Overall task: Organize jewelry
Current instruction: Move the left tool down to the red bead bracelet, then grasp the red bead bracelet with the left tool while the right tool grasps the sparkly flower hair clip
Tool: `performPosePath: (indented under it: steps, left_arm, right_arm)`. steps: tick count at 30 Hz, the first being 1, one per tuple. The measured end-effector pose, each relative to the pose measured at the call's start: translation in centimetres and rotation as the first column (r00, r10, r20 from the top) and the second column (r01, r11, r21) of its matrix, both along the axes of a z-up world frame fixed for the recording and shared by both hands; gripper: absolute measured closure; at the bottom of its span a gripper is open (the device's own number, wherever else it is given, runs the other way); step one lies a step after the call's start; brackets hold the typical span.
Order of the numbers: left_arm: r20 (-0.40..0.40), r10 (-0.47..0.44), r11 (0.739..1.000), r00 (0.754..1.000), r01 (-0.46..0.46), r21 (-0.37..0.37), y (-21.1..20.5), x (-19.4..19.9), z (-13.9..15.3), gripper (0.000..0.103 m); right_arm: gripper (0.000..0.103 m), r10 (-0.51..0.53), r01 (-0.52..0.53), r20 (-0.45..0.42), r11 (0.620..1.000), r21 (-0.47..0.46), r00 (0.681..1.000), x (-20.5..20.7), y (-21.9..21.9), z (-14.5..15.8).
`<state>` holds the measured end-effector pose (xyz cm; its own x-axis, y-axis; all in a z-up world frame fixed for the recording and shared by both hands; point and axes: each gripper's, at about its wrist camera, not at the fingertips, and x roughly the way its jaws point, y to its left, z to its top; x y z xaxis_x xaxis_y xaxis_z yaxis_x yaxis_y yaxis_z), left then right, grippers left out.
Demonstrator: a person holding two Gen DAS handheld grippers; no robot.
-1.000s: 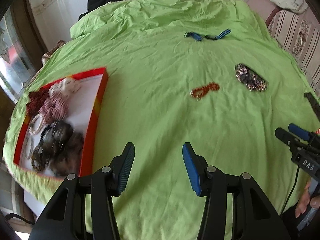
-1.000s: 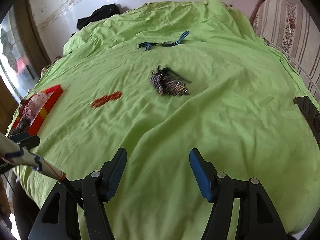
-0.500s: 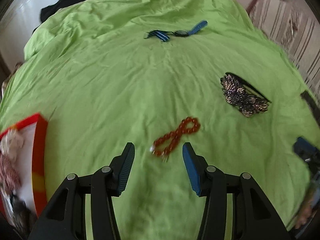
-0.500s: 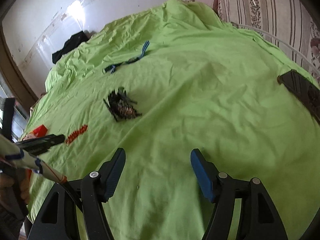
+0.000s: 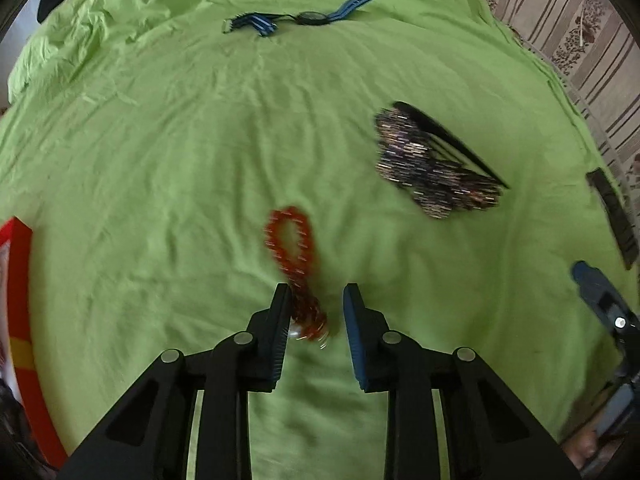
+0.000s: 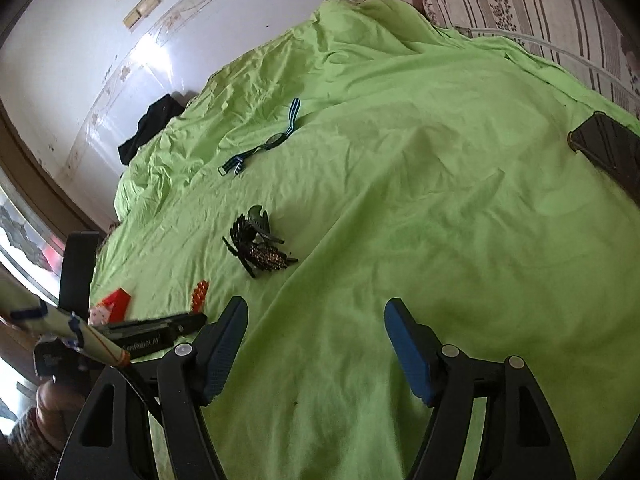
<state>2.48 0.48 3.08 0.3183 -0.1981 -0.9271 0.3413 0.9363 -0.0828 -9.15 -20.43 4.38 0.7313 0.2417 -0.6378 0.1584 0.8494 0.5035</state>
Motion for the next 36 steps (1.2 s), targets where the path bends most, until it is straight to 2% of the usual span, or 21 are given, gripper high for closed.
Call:
performPosePath:
  steps: [7, 13, 17, 19, 21, 25, 27, 33, 36]
  left_arm:
    - [0.017, -0.029, 0.998, 0.999, 0.03, -0.063, -2.0, -1.2, 1.7, 0.077]
    - [0.074, -0.028, 0.995, 0.997, 0.035, -0.09, -0.4, -2.6, 3.3, 0.076]
    - [0.121, 0.053, 0.995, 0.991, -0.042, -0.093, 3.1, -3.4, 4.4, 0.076]
    - [0.142, 0.114, 0.991, 0.983, -0.104, -0.081, 5.2, -4.0, 4.9, 0.064]
    - [0.158, 0.18, 0.983, 0.971, -0.171, -0.068, 7.4, -4.4, 5.2, 0.059]
    - [0.141, 0.232, 0.972, 0.963, -0.222, -0.082, 10.0, -4.7, 4.8, 0.059]
    - [0.142, 0.223, 0.973, 0.964, -0.21, -0.101, 10.2, -4.8, 4.6, 0.059]
    - [0.112, 0.17, 0.979, 0.979, -0.155, -0.13, 8.5, -3.2, 3.1, 0.059]
    - [0.082, 0.167, 0.969, 0.982, -0.149, -0.195, 8.0, -1.5, 2.4, 0.059]
  right_arm:
    - [0.026, -0.018, 0.019, -0.017, 1.0, 0.015, 1.0, 0.3, -0.6, -0.5]
    - [0.026, -0.03, 0.029, -0.033, 0.999, -0.029, 0.999, 0.5, 0.1, -0.9]
    - [0.026, -0.028, 0.025, -0.044, 0.997, -0.07, 0.999, 0.7, 0.6, -1.2]
    - [0.026, -0.035, 0.031, -0.042, 0.997, -0.076, 0.999, 0.7, 0.6, -1.1]
    - [0.026, -0.037, 0.034, -0.039, 0.996, -0.077, 0.999, 0.6, 0.7, -1.1]
    - [0.026, -0.026, 0.021, -0.04, 0.993, -0.113, 0.999, 0.6, 1.3, -1.4]
    - [0.026, -0.017, 0.011, -0.043, 0.992, -0.129, 0.999, 0.6, 1.7, -1.5]
    - [0.026, 0.056, -0.058, -0.022, 0.991, -0.121, 0.998, 0.9, 2.5, -0.1]
    - [0.027, 0.11, -0.111, -0.012, 0.988, -0.107, 0.994, 2.6, 3.1, 1.0]
